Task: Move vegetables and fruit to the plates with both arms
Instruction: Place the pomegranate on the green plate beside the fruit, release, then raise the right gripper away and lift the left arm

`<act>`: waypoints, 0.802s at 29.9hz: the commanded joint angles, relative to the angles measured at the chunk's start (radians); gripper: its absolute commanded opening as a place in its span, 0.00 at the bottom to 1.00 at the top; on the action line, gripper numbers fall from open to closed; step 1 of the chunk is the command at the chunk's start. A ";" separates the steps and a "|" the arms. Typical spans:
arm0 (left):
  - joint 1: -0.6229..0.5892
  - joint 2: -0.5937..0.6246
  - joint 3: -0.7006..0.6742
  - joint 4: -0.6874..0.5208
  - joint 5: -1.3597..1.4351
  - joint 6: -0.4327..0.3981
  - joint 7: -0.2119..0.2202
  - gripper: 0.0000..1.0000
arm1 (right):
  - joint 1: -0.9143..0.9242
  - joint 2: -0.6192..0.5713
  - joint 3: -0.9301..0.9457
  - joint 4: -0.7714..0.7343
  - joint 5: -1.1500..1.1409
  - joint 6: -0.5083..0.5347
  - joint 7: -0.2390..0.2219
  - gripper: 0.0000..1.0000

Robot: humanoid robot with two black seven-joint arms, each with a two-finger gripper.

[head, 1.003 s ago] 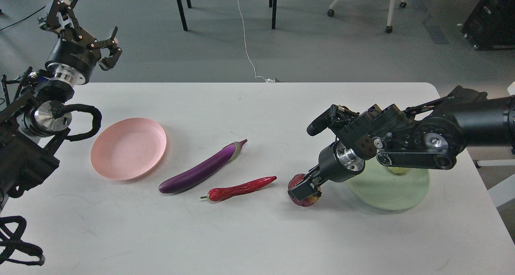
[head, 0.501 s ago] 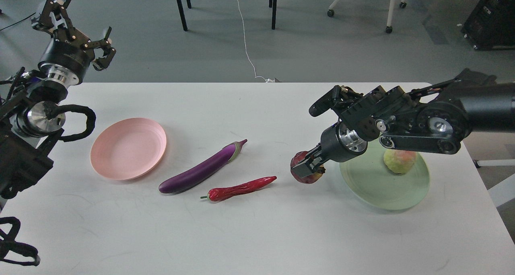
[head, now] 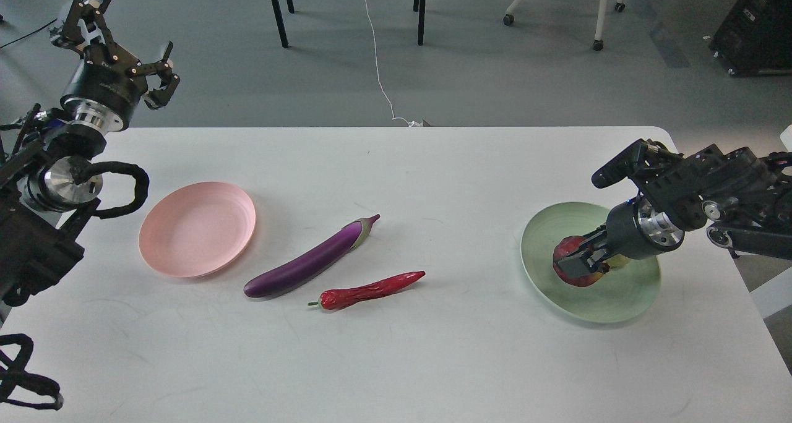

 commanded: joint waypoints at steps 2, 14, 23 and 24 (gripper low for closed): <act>-0.002 -0.007 0.003 -0.008 0.001 0.008 0.002 0.98 | -0.047 -0.005 0.025 0.000 0.004 -0.057 -0.001 0.86; -0.003 0.006 0.003 -0.008 0.001 0.000 0.006 0.98 | -0.026 -0.053 0.198 -0.037 0.123 -0.046 0.000 0.98; -0.005 0.071 0.136 -0.101 0.035 -0.021 0.022 0.98 | -0.173 0.039 0.683 -0.350 0.432 -0.046 -0.001 0.98; -0.012 0.088 0.167 -0.116 0.044 -0.018 0.022 0.98 | -0.188 0.048 0.721 -0.373 0.446 -0.051 -0.001 0.98</act>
